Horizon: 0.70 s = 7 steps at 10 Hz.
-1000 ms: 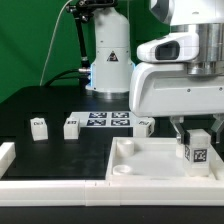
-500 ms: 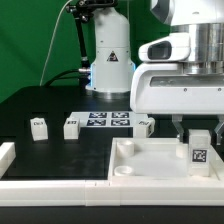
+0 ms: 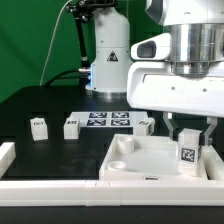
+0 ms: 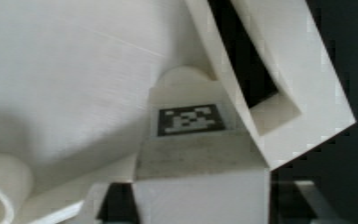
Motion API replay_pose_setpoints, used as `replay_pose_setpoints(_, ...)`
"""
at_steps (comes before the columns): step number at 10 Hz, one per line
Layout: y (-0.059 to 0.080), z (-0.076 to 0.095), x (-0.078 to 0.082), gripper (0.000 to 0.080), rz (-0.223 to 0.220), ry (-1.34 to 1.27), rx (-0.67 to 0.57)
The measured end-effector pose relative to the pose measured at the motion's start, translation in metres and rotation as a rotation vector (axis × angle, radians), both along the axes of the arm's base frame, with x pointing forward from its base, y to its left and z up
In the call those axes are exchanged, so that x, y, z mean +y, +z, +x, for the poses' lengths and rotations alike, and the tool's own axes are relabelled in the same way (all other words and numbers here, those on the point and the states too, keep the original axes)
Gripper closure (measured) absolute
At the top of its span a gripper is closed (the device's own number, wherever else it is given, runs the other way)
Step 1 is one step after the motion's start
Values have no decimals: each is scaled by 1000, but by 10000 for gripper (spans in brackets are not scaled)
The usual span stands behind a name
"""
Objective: Assemble one leg
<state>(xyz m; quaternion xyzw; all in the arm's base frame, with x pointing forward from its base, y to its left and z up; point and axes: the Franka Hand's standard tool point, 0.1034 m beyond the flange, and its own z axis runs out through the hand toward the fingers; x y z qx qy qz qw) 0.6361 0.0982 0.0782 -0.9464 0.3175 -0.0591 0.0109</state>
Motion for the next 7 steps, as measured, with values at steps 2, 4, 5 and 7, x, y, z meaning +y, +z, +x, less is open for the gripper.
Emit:
replay_pose_setpoints(2, 0, -1, -10, 491, -8, -115, 6)
replay_pose_setpoints(4, 0, -1, -12, 407, -13, -115, 7)
replay_pose_setpoints(5, -1, -2, -12, 407, -13, -115, 7)
replay_pose_setpoints(7, -1, -2, -12, 169, -13, -115, 7)
